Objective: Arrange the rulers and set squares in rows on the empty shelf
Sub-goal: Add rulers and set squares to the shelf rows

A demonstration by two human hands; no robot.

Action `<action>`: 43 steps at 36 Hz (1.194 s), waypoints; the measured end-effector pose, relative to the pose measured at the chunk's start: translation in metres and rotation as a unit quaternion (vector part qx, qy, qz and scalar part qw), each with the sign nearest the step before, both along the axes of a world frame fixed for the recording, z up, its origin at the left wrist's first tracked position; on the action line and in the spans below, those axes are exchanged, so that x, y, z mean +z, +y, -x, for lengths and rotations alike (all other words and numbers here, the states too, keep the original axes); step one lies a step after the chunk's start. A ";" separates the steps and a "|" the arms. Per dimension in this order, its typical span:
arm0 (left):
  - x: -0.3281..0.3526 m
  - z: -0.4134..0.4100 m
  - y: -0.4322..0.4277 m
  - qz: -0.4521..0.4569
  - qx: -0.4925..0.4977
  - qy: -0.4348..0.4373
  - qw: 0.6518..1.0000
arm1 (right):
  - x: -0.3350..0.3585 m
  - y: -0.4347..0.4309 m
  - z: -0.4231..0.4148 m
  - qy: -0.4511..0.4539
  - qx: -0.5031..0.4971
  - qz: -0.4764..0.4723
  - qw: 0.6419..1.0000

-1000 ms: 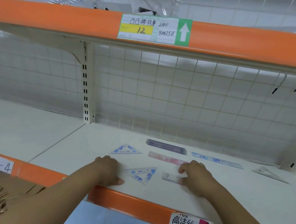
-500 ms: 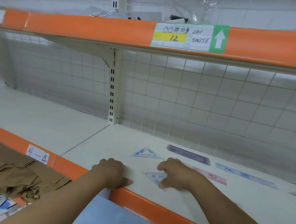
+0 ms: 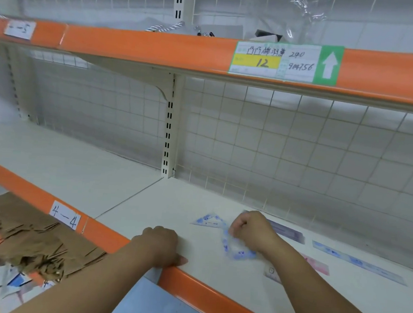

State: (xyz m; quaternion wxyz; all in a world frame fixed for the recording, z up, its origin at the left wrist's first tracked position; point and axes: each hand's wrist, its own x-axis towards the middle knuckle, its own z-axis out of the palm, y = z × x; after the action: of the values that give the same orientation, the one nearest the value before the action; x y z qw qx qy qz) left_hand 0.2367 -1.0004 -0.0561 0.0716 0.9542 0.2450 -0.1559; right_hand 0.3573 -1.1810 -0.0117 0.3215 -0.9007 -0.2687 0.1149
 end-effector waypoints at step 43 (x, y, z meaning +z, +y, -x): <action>0.025 0.008 -0.026 -0.034 -0.056 -0.031 0.997 | -0.039 0.044 -0.035 0.011 -0.125 -0.023 0.992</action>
State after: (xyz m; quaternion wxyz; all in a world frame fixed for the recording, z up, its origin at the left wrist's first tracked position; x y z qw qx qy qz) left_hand 0.2282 -1.0264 -0.0307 0.0381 0.9727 0.1936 -0.1217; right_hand 0.3922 -1.1372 -0.0508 0.3570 -0.9183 -0.1529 0.0772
